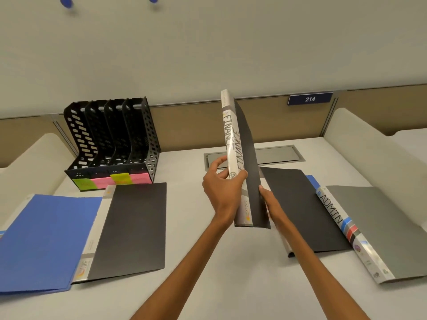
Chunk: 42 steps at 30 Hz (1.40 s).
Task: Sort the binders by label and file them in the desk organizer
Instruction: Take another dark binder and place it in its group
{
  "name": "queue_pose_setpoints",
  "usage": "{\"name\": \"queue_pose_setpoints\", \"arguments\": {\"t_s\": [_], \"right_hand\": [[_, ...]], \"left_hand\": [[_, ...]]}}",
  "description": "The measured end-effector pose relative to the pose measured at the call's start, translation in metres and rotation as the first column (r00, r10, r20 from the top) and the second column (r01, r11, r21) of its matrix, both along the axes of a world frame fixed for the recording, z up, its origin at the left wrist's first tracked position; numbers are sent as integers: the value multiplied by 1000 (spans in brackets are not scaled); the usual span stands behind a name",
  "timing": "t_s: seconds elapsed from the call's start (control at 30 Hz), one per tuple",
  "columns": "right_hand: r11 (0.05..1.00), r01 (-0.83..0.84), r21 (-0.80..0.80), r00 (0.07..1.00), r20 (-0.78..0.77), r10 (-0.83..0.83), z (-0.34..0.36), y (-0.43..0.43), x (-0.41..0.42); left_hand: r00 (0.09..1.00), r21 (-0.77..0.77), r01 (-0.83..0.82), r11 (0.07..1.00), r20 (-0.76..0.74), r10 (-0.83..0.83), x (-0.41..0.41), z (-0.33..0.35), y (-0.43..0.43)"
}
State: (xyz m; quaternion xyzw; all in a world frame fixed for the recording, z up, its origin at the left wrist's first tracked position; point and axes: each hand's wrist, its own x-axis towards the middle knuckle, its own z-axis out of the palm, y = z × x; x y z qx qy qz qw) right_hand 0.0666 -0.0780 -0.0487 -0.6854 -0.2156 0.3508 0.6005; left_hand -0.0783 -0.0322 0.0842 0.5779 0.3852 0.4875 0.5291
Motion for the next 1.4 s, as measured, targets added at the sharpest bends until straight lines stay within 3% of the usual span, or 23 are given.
{"name": "queue_pose_setpoints", "arguments": {"t_s": [0.13, 0.23, 0.3, 0.47, 0.57, 0.87, 1.2, 1.4], "right_hand": [[987, -130, 98, 945, -289, 153, 4, 9, 2], [986, -91, 140, 920, -367, 137, 3, 18, -9], [987, -58, 147, 928, -357, 108, 6, 21, -14], [980, -162, 118, 925, -327, 192, 12, 21, -10], [990, -78, 116, 949, -295, 109, 12, 24, -17], [997, -31, -70, 990, -139, 21, -5, 20, -21], [980, 126, -155, 975, -160, -151, -28, 42, -57], [978, 72, -195, 989, -113, -95, -47, 54, -77]], "left_hand": [[1000, 111, 3, 994, -28, 0, 3, 19, -5], [997, 230, 49, 972, -75, -32, 5, 30, -10], [993, 283, 75, 956, -112, -44, 6, 33, -14], [994, 294, 67, 953, -106, -37, 8, 31, -16], [994, 280, 62, 958, -103, -34, 2, 29, -12], [988, 85, 52, 995, -147, -39, -70, -20, 33], [964, -149, 20, 989, -260, -59, -133, -103, 87], [893, -133, 9, 991, -445, -68, -150, -140, 97]]}}
